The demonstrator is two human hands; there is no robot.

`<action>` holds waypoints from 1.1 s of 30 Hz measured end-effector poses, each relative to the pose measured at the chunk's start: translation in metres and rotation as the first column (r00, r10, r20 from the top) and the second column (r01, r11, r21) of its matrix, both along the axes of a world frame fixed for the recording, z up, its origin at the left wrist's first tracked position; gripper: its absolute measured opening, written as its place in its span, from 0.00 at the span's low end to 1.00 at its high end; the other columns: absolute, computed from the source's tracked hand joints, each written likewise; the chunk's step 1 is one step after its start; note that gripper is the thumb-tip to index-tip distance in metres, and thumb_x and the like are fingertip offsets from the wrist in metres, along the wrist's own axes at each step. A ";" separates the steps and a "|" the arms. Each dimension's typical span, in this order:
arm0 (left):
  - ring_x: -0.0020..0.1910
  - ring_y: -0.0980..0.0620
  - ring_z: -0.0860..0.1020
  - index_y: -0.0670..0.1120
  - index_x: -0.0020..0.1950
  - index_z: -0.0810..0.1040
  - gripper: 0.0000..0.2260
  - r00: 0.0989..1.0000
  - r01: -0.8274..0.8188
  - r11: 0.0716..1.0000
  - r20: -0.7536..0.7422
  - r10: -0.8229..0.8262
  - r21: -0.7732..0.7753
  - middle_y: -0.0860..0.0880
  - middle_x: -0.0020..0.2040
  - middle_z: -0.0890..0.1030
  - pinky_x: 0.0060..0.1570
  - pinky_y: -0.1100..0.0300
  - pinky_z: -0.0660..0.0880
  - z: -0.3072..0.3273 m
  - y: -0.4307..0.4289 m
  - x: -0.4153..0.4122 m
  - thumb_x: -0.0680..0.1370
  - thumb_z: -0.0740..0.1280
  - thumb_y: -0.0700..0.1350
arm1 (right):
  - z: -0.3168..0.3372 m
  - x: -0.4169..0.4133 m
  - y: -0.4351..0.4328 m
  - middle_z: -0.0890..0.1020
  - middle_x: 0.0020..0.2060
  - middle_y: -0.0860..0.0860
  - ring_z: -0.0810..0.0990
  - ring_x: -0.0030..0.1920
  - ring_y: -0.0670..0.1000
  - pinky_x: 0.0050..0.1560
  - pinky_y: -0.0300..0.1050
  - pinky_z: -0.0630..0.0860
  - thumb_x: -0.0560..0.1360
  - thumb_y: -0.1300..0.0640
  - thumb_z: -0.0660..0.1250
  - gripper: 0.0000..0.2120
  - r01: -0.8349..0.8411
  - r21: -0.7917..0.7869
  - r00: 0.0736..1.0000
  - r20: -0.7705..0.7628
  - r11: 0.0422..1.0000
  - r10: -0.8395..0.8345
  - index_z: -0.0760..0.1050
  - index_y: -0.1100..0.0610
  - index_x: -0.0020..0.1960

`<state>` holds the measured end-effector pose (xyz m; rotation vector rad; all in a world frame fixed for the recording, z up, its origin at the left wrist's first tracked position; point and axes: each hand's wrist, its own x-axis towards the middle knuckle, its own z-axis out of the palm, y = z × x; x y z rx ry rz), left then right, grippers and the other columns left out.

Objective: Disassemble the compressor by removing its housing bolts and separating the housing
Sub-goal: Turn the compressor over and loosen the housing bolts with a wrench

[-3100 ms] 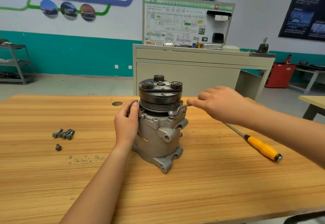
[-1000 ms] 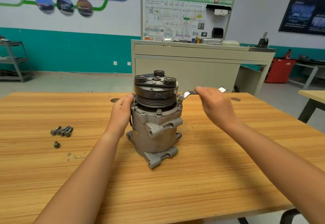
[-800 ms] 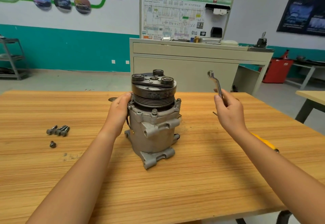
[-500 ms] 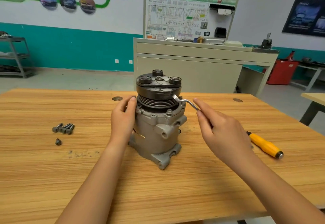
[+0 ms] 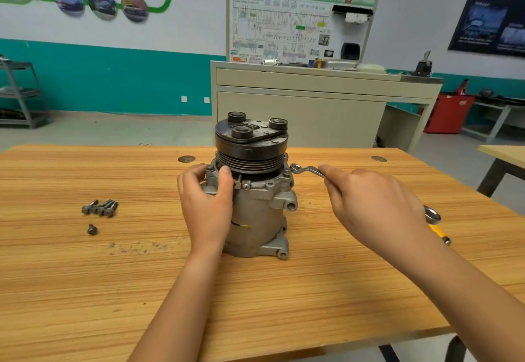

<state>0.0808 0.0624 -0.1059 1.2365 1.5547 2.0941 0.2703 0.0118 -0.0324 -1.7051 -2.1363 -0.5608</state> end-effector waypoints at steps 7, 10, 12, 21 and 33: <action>0.48 0.63 0.68 0.48 0.53 0.70 0.08 1.000 0.010 1.000 0.017 -0.010 0.016 0.54 0.50 0.71 0.43 0.83 0.60 -0.002 0.001 0.000 0.76 0.66 0.47 | 0.011 -0.006 -0.009 0.68 0.33 0.48 0.70 0.35 0.54 0.27 0.43 0.62 0.81 0.51 0.49 0.17 0.039 -0.026 0.997 0.068 0.999 -0.037 0.60 0.43 0.69; 0.48 0.62 0.68 0.48 0.53 0.70 0.09 1.000 0.013 1.000 0.010 -0.013 0.023 0.53 0.50 0.71 0.43 0.82 0.61 -0.004 0.002 0.000 0.76 0.66 0.47 | 0.019 -0.019 -0.012 0.62 0.30 0.49 0.62 0.28 0.50 0.24 0.42 0.55 0.79 0.60 0.52 0.23 0.085 -0.070 0.972 0.225 0.994 -0.067 0.55 0.50 0.73; 0.49 0.63 0.68 0.47 0.54 0.70 0.09 1.000 0.012 0.999 -0.007 -0.012 0.030 0.53 0.51 0.71 0.44 0.83 0.60 -0.004 0.003 0.000 0.76 0.65 0.48 | 0.023 -0.034 -0.014 0.65 0.31 0.50 0.59 0.28 0.50 0.23 0.42 0.55 0.77 0.66 0.53 0.27 0.088 -0.108 0.950 0.309 0.990 -0.051 0.51 0.57 0.74; 0.47 0.66 0.66 0.42 0.58 0.72 0.14 0.999 -0.003 1.000 -0.035 0.004 0.028 0.51 0.52 0.72 0.42 0.84 0.59 -0.005 0.004 -0.001 0.76 0.66 0.48 | 0.021 -0.058 -0.017 0.71 0.59 0.63 0.74 0.51 0.57 0.24 0.43 0.57 0.77 0.70 0.51 0.28 0.161 -0.255 0.924 0.378 0.953 -0.054 0.43 0.68 0.73; 0.54 0.57 0.69 0.41 0.59 0.73 0.15 1.000 0.008 1.000 -0.004 -0.008 0.019 0.50 0.54 0.72 0.54 0.65 0.63 -0.006 0.004 0.000 0.76 0.65 0.47 | 0.021 -0.040 -0.016 0.74 0.55 0.63 0.65 0.35 0.52 0.24 0.44 0.58 0.74 0.73 0.55 0.31 0.109 -0.265 0.922 0.386 0.958 0.002 0.42 0.72 0.72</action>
